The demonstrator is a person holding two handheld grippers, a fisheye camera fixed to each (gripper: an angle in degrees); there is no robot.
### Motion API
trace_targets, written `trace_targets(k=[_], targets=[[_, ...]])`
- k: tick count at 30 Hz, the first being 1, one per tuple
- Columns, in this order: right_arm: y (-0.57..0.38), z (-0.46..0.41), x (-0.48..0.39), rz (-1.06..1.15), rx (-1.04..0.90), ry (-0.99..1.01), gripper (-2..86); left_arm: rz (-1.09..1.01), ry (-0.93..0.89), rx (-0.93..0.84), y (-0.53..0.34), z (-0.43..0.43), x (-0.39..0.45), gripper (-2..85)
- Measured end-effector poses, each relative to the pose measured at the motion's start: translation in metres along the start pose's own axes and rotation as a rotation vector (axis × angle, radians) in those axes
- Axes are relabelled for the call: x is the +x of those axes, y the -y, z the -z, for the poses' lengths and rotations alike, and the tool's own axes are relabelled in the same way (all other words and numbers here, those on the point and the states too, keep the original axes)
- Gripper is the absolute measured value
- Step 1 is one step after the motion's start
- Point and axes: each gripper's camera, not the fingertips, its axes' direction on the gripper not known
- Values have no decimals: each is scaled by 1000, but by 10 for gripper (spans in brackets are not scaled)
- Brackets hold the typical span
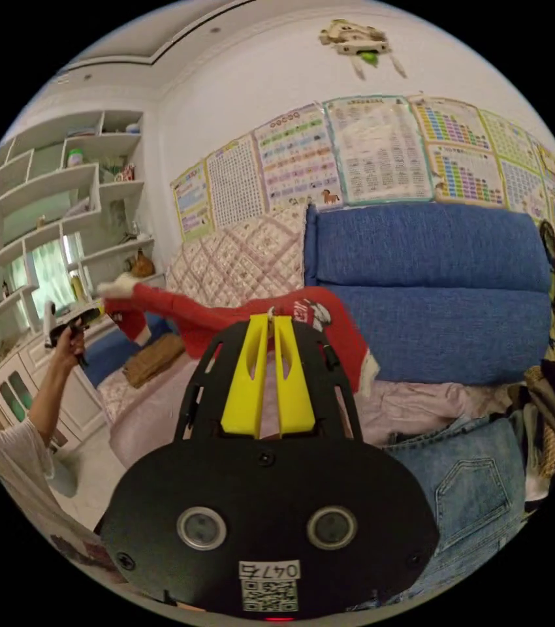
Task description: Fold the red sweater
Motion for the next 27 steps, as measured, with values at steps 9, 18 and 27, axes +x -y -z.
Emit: trace_targets(k=[9, 18, 27], targets=[[-135, -159, -40, 95, -583, -30, 0, -103, 93, -806, -153, -160, -16, -7], [-228, -216, -30, -27, -770, -3, 43, 14, 60, -876, -199, -203, -63, 38], [-290, -164, -19, -348, -526, 156, 85, 424, -197, -463, -189, -144, -161, 93]])
